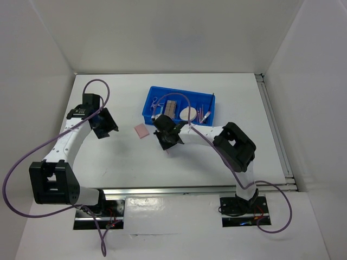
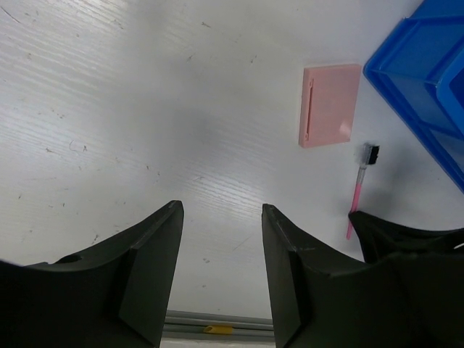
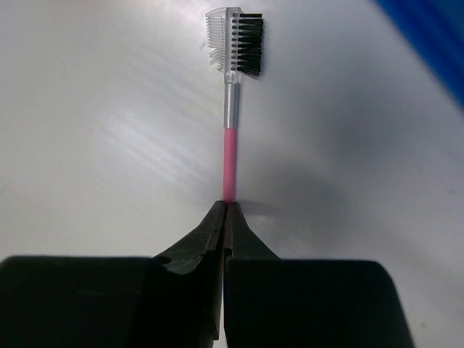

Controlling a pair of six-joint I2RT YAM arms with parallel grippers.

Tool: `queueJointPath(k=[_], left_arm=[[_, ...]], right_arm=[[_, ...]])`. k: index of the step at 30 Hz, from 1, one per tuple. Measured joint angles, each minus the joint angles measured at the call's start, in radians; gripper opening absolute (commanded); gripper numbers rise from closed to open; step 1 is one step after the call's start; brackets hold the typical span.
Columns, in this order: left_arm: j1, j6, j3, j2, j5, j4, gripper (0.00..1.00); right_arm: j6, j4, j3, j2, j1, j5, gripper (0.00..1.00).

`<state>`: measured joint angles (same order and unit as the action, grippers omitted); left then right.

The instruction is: Organize the makeup

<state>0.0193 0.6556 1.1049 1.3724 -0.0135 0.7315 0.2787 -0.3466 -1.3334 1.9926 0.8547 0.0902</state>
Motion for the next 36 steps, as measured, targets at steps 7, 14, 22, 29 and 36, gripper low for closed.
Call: queueJointPath(k=[7, 14, 22, 29, 36], left_arm=[[0.0, 0.0, -0.001, 0.0, -0.011, -0.003, 0.6], [0.0, 0.0, -0.026, 0.0, -0.029, -0.017, 0.61], [-0.08, -0.044, -0.028, 0.048, -0.065, -0.058, 0.7], [-0.229, -0.05, 0.022, 0.174, -0.033, -0.061, 0.8], [-0.282, -0.045, 0.035, 0.197, -0.01, -0.083, 0.84]], right_arm=[[-0.023, -0.094, 0.05, -0.125, 0.064, -0.016, 0.0], [0.009, -0.156, 0.05, -0.391, -0.021, 0.043, 0.0], [0.101, -0.163, 0.035, -0.415, -0.392, 0.117, 0.0], [0.129, -0.159, 0.021, -0.294, -0.52, 0.112, 0.0], [0.121, -0.116, 0.019, -0.224, -0.568, 0.069, 0.29]])
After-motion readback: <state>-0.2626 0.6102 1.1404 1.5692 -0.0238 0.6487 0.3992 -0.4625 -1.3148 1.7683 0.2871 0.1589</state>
